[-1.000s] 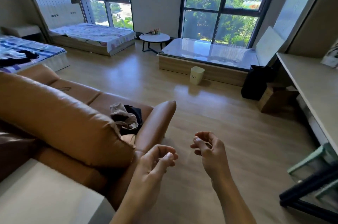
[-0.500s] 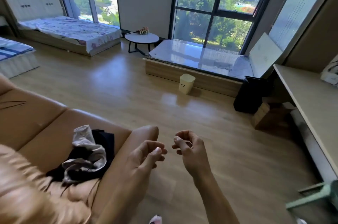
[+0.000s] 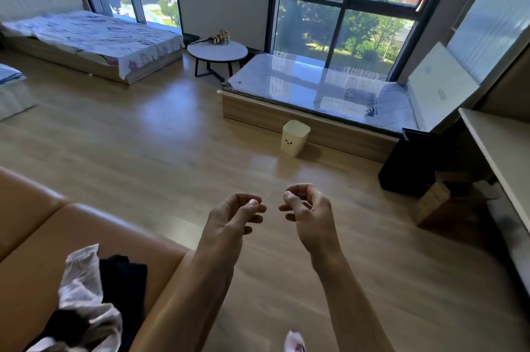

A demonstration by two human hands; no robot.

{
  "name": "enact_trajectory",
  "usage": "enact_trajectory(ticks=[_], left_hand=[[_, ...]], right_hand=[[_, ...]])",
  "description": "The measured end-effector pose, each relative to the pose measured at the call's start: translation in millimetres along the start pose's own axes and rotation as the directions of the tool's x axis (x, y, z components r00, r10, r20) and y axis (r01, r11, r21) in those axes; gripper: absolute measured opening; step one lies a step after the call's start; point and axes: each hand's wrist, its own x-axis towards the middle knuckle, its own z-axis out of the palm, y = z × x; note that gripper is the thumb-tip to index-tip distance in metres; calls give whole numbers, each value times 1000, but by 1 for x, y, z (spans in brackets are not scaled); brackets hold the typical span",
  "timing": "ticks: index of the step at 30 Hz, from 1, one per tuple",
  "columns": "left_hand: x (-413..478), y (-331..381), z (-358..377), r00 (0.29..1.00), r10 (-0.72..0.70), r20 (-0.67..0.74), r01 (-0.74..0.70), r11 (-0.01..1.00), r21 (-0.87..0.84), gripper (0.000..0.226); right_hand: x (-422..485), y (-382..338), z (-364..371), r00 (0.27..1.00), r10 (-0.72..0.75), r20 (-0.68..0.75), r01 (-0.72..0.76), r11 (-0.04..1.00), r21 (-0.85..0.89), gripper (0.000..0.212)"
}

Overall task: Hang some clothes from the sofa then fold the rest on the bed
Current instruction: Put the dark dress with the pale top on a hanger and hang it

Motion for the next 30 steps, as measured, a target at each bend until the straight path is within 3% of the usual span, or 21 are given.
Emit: enact_trajectory(ticks=[2,6,14,21,30], left_hand=[[42,1,14,1000,-6,-16,6,1000,7,43],[139,-4,46,996,-17,-83,19,999,31,19],[279,19,64,950,-82,-301,74,997,-38,18],[392,23,18,864,-109,-492,64,992,-107,19],[543,38,-113,727,-91,-680,-5,990,-138,21]], right_hand=[[47,7,-1,1000,0,21,0,1000,0,5],[158,18,-4,995,-5,96,7,1000,-23,5],[332,-5,25,955,-10,297,27,998,-53,4],[440,-15,130,863,-1,506,23,999,-37,4],[567,-61,320,719,-19,695,56,998,-31,7]])
